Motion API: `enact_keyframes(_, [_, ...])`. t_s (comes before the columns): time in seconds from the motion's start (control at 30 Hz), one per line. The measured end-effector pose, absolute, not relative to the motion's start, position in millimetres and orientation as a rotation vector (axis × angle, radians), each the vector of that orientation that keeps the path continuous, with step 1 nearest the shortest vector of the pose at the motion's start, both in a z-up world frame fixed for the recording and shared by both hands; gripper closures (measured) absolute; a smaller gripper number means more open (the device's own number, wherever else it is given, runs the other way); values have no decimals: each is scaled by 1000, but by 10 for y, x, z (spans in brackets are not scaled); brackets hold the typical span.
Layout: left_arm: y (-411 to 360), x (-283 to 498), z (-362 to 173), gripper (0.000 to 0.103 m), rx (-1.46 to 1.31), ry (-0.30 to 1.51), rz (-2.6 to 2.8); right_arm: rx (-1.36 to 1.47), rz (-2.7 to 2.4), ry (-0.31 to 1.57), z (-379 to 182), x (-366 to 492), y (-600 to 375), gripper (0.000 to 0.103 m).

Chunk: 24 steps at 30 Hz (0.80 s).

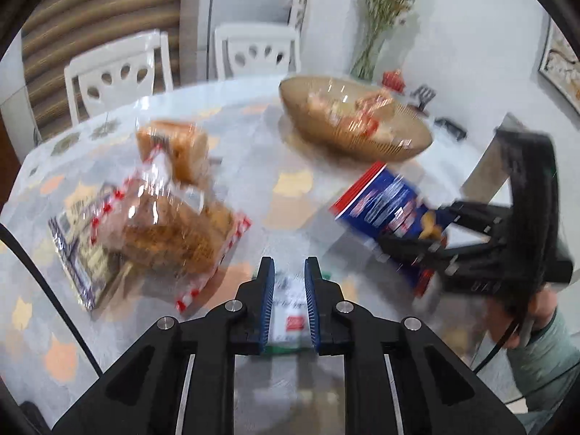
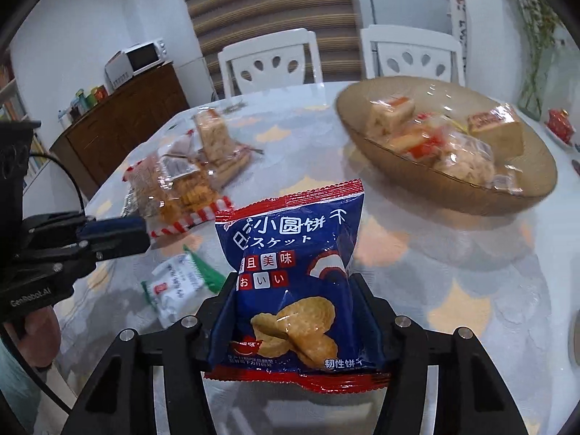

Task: Organize snacks
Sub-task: 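Carry the sachet and blue bag over the amber bowl and open both grippers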

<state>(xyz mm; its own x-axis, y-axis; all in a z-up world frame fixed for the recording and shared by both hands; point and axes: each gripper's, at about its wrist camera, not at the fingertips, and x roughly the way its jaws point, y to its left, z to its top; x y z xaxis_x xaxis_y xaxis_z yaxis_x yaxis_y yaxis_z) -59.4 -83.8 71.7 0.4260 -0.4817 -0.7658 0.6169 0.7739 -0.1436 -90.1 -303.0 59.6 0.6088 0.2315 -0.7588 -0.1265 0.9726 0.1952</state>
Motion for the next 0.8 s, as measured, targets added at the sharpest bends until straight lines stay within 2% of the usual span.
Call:
enact_keyframes(0.03, [-826, -574, 649, 67, 166, 951, -690, 147, 210, 904, 561, -895, -3088, 46])
enact_keyframes(0.1, [-781, -590, 553, 37, 128, 1021, -708, 176, 216, 917, 500, -891, -3160, 46])
enact_keyframes(0.17, [-780, -651, 484, 18, 105, 1031, -712, 197, 214, 933, 430, -884, -3202, 46])
enact_keyframes(0.2, [-805, -671, 460, 17, 107, 1027, -708, 205, 211, 940, 396, -876, -3211, 46])
enact_keyframes(0.3, [-933, -680, 403, 17, 133, 1014, -690, 198, 208, 944, 384, -874, -3195, 46])
enact_keyframes(0.33, [-984, -667, 373, 23, 168, 1015, -661, 194, 209, 940, 400, -884, -3192, 46])
enact_keyframes(0.37, [-1050, -660, 327, 32, 216, 1020, -631, 194, 212, 937, 412, -893, -3188, 46])
enact_keyframes(0.4, [-1127, -661, 267, 51, 274, 1031, -610, 195, 212, 934, 422, -902, -3189, 46])
enact_keyframes(0.57, [-1244, -764, 333, 55, 319, 969, -618, 190, 198, 916, 488, -955, -3203, 46])
enact_keyframes(0.8, [-1449, -697, 911, 55, 303, 829, -676, 181, 161, 802, 1008, -1061, -3286, 46])
